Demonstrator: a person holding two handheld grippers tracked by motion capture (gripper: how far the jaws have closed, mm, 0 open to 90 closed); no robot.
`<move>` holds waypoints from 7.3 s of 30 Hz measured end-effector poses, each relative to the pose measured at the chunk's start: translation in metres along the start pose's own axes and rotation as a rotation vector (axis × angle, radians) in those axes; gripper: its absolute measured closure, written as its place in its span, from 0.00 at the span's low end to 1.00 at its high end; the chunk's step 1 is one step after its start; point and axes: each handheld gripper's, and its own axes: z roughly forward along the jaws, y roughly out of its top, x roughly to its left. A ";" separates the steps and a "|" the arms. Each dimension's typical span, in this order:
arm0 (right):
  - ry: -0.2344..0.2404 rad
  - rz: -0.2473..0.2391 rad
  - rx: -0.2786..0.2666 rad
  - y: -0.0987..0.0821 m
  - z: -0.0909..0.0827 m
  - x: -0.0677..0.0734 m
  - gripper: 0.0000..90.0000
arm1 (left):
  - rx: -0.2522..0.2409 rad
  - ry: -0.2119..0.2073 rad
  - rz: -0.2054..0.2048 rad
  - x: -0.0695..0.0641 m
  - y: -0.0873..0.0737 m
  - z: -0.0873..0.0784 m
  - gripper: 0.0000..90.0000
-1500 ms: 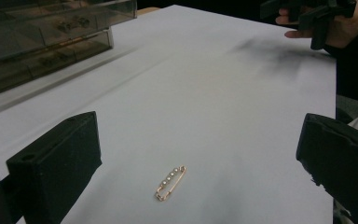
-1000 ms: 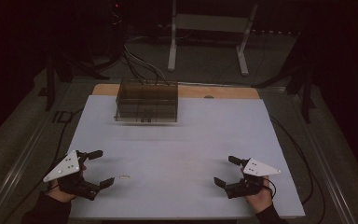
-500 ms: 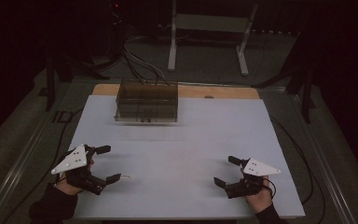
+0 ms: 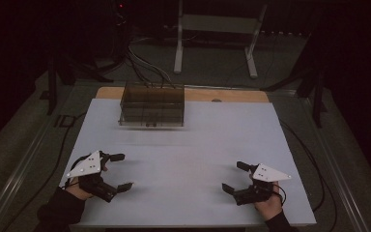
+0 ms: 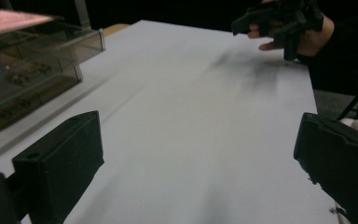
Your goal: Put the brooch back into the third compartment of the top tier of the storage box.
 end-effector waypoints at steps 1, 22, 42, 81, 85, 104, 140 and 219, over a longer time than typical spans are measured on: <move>0.000 0.001 0.000 0.000 0.000 0.000 0.00 | 0.002 0.002 -0.008 0.001 -0.001 0.000 0.03; 0.005 0.000 0.005 0.000 0.001 0.001 0.00 | 0.253 -0.033 -0.061 0.012 -0.019 0.012 0.08; 0.008 0.000 0.004 0.000 0.001 0.001 0.00 | 0.443 0.001 0.038 0.007 -0.031 0.025 0.40; 0.008 0.003 0.009 0.000 0.002 0.001 0.00 | 0.513 -0.023 -0.012 0.014 -0.027 0.037 0.97; 0.007 0.006 0.011 0.000 0.002 0.001 0.00 | 0.501 -0.022 -0.019 0.014 -0.023 0.036 0.97; 0.004 0.008 0.010 0.000 0.002 0.000 0.00 | 0.512 -0.047 -0.054 0.011 -0.008 0.037 0.97; 0.007 -0.010 0.002 -0.001 0.003 0.001 0.00 | 0.455 -0.006 -0.076 0.012 0.034 0.041 0.97; 0.003 -0.004 0.004 -0.001 0.001 0.000 0.00 | 0.244 0.187 -0.145 0.067 0.133 0.108 0.97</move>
